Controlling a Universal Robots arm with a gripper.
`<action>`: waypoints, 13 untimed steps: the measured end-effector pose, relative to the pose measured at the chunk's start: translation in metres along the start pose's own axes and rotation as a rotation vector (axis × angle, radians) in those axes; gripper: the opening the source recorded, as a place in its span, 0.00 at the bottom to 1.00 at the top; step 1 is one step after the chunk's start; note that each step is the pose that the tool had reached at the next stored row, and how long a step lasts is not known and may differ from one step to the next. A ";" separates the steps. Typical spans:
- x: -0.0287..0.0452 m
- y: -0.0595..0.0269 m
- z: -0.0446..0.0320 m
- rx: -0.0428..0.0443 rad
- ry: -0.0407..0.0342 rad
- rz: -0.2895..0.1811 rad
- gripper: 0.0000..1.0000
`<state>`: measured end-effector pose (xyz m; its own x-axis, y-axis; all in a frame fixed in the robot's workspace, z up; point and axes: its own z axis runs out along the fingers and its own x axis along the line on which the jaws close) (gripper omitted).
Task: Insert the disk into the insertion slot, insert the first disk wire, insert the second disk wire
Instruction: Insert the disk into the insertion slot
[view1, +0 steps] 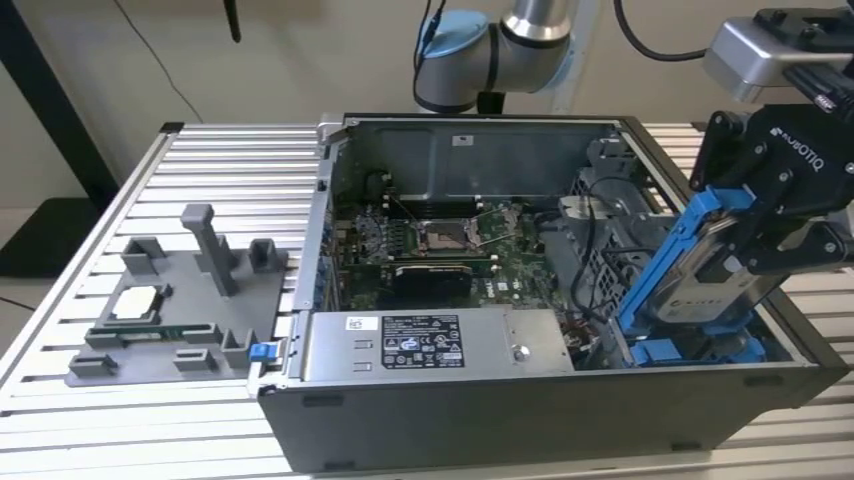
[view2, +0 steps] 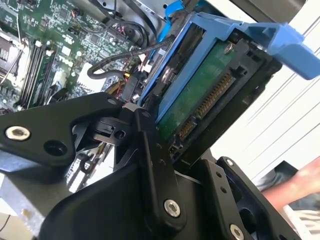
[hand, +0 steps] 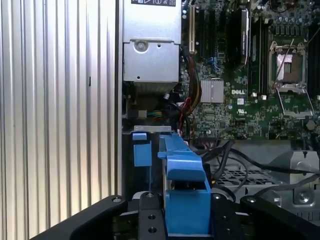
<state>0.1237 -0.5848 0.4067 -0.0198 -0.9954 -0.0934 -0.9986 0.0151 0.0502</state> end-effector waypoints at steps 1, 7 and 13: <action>0.0003 0.0000 -0.0008 -0.0003 -0.0025 0.000 0.00; 0.0028 0.0002 -0.0044 -0.0009 -0.0105 -0.003 0.00; 0.0092 0.0000 -0.0036 -0.0013 -0.0109 -0.008 0.00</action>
<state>0.1237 -0.5943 0.4095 -0.0125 -0.9944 -0.1047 -0.9987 0.0072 0.0507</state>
